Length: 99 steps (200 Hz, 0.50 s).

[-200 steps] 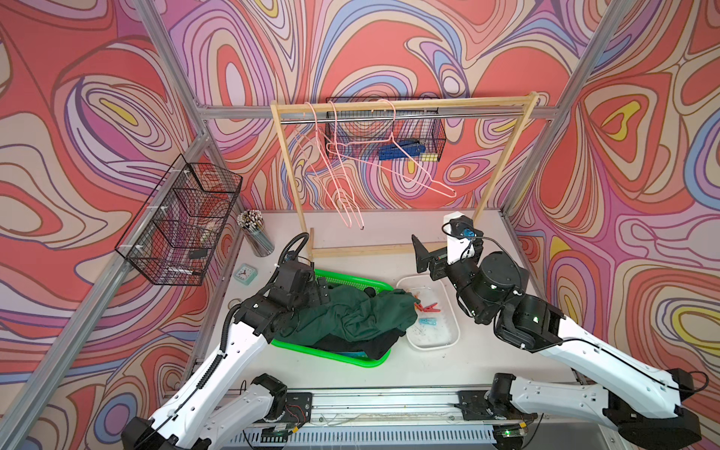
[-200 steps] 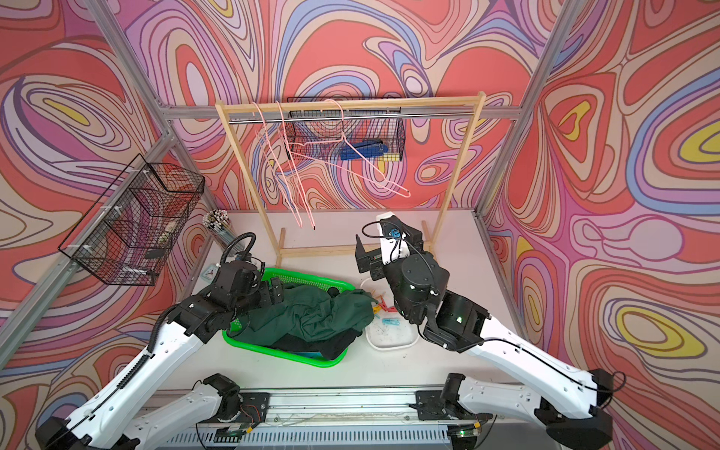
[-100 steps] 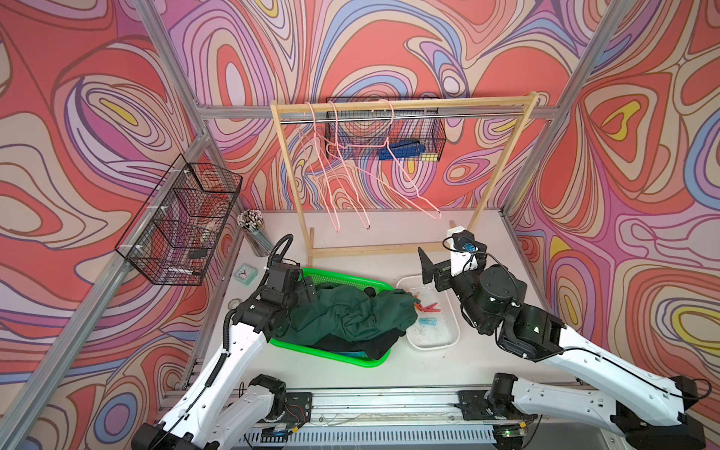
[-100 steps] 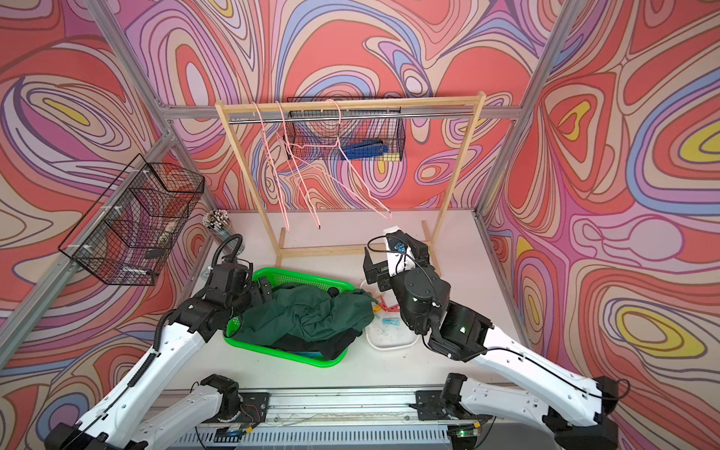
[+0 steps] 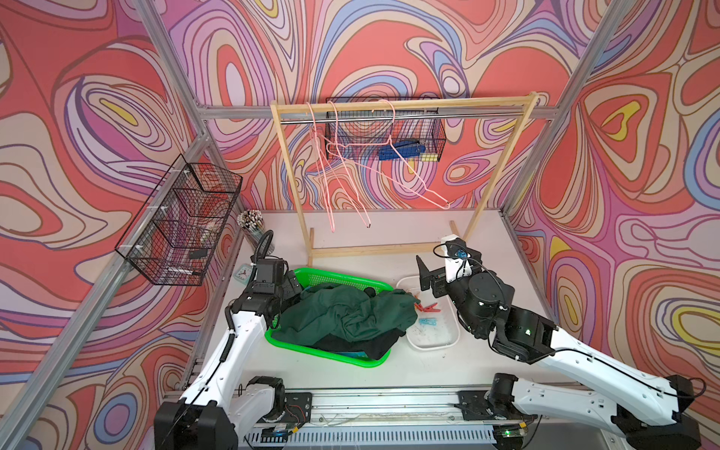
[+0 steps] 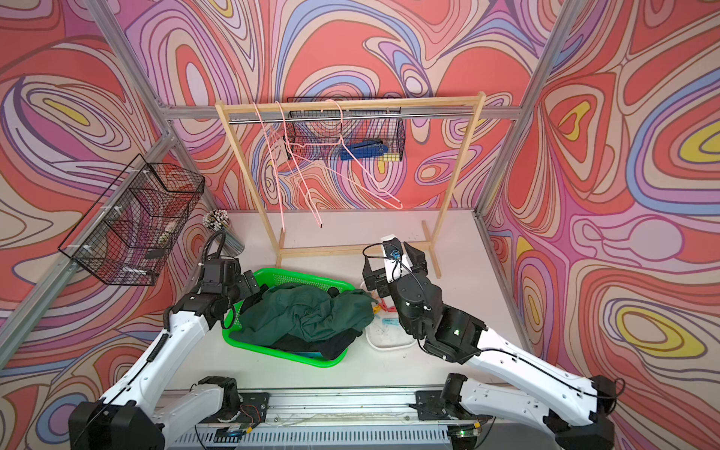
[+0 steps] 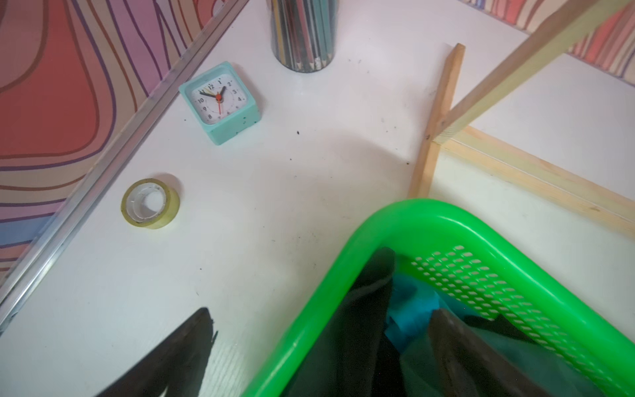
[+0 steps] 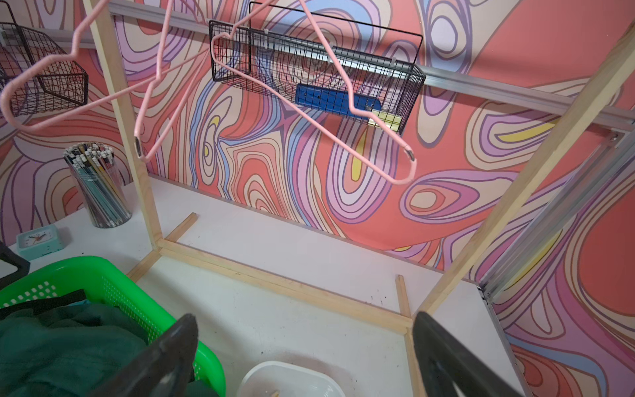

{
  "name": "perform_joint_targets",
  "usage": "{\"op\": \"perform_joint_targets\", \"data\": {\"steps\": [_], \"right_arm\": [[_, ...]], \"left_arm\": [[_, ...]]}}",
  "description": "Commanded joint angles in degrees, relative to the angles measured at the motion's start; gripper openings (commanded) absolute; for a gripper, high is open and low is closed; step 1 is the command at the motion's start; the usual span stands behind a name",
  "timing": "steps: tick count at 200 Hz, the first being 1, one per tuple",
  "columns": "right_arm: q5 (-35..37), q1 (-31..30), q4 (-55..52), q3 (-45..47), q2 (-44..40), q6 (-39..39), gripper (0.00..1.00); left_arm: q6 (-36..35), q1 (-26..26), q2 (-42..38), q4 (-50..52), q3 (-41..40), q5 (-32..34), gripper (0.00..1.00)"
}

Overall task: Remove the clothespins securing t-shirts to the hanger
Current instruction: Place the hanger on the clothes rail.

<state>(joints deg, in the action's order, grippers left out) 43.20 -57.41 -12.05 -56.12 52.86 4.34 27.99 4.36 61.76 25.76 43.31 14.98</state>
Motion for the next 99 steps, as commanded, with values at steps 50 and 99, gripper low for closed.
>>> {"op": "perform_joint_targets", "data": {"steps": [50,99], "right_arm": [[-1.28,0.24,-2.51,-0.56,1.16,-3.28,0.98],[-0.76,0.41,-4.62,0.33,0.29,-5.41,0.98]], "left_arm": [[-10.6,-2.68,8.59,-19.42,-3.29,7.55,1.0],[-17.09,-4.76,12.26,-43.64,-12.31,6.81,1.0]]}}
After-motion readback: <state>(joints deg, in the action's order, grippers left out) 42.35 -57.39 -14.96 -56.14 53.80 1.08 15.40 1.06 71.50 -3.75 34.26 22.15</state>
